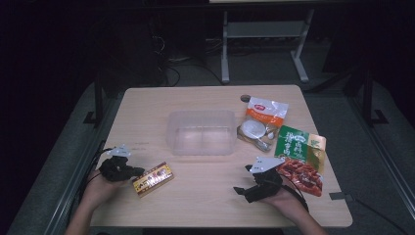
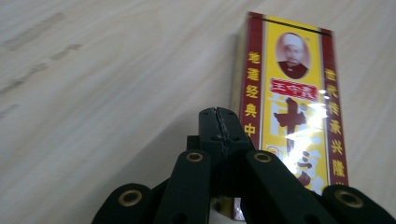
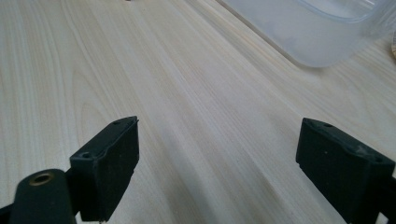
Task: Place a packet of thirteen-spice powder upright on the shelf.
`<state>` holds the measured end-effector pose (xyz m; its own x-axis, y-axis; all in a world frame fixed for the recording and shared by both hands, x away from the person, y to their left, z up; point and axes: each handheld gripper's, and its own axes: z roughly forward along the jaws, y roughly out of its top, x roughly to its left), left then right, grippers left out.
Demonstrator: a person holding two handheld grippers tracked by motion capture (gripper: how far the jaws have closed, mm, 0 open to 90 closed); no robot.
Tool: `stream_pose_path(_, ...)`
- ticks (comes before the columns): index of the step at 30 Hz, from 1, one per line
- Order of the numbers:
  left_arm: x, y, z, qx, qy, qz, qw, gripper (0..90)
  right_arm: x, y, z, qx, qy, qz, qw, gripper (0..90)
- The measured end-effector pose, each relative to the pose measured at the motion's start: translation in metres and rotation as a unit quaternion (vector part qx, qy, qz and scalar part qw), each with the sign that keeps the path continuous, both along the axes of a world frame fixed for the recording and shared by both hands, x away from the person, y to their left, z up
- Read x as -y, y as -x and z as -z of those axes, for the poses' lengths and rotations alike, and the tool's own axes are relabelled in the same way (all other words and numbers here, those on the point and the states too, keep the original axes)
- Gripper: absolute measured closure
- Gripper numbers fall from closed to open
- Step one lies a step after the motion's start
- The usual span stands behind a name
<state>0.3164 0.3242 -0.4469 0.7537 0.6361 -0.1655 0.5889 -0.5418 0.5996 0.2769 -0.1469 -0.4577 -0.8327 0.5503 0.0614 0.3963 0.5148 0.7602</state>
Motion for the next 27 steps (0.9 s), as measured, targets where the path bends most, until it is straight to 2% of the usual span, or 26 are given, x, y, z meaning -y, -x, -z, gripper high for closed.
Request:
stream_pose_path(1, 0.005, 0.004, 0.0, -0.002, 0.007, 0.004, 1.0, 89.6, 0.0, 0.0, 0.0, 0.0, 0.001, 0.0, 1.0, 12.8)
stream_pose_path(4, 0.01, 0.008, -0.001, -0.004, 0.01, 0.009, 0.9999, 89.6, -0.001, 0.0, 0.0, 0.001, 0.002, -0.002, 1.0, 12.8)
stream_pose_path(5, 0.014, 0.009, -0.003, 0.006, 0.003, 0.011, 0.9999, 89.6, -0.001, 0.0, 0.001, 0.003, 0.003, -0.004, 1.0, 12.8)
stream_pose_path(6, 0.014, 0.009, -0.003, 0.006, 0.003, 0.011, 0.9999, 89.5, -0.001, 0.0, 0.001, 0.003, 0.003, -0.004, 1.0, 12.8)
stream_pose_path(7, 0.014, 0.009, -0.007, 0.012, 0.006, 0.001, 0.9999, 88.6, -0.001, 0.0, 0.001, 0.003, 0.004, -0.004, 1.0, 12.8)
stream_pose_path(8, 0.014, 0.009, -0.007, 0.012, 0.006, 0.001, 0.9999, 86.0, -0.001, 0.0, 0.001, 0.003, 0.004, -0.004, 1.0, 12.8)
stream_pose_path(9, 0.014, 0.012, -0.012, 0.016, 0.008, -0.016, 0.9997, 82.7, -0.001, 0.0, 0.0, 0.001, 0.003, -0.002, 1.0, 12.8)
stream_pose_path(10, 0.014, 0.012, -0.012, 0.016, 0.008, -0.016, 0.9997, 80.4, -0.001, 0.0, 0.0, 0.001, 0.003, -0.002, 1.0, 12.8)
stream_pose_path(11, 0.015, 0.019, -0.017, 0.023, 0.011, -0.024, 0.9994, 76.8, 0.0, 0.0, 0.0, 0.004, 0.004, -0.004, 1.0, 12.8)
stream_pose_path(12, 0.015, 0.019, -0.017, 0.023, 0.011, -0.024, 0.9994, 71.1, 0.0, 0.0, 0.0, 0.004, 0.004, -0.004, 1.0, 12.8)
stream_pose_path(13, 0.018, 0.027, -0.019, 0.029, 0.014, -0.034, 0.9989, 64.4, 0.0, 0.0, 0.0, 0.0, 0.002, 0.0, 1.0, 12.8)
stream_pose_path(14, 0.018, 0.027, -0.019, 0.029, 0.014, -0.034, 0.9989, 58.7, 0.0, 0.0, 0.0, 0.0, 0.002, 0.0, 1.0, 12.8)
stream_pose_path(15, 0.023, 0.037, -0.02, 0.039, 0.01, -0.043, 0.9983, 53.6, 0.0, -0.001, 0.0, 0.0, 0.003, -0.001, 1.0, 12.8)
stream_pose_path(16, 0.023, 0.037, -0.02, 0.039, 0.01, -0.043, 0.9983, 46.7, 0.0, -0.001, 0.0, 0.0, 0.003, -0.001, 1.0, 12.8)
stream_pose_path(19, 0.03, 0.047, -0.019, 0.043, 0.007, -0.058, 0.9974, 35.9, -0.002, 0.0, 0.001, 0.0, 0.008, -0.003, 1.0, 12.8)
stream_pose_path(24, 0.037, 0.054, -0.013, 0.039, -0.005, -0.061, 0.9974, 27.3, -0.002, 0.001, 0.001, 0.004, 0.009, -0.005, 0.9999, 12.8)
stream_pose_path(27, 0.045, 0.056, -0.006, 0.029, -0.023, -0.053, 0.9979, 24.6, -0.002, -0.001, 0.001, 0.001, 0.011, -0.003, 0.9999, 12.8)
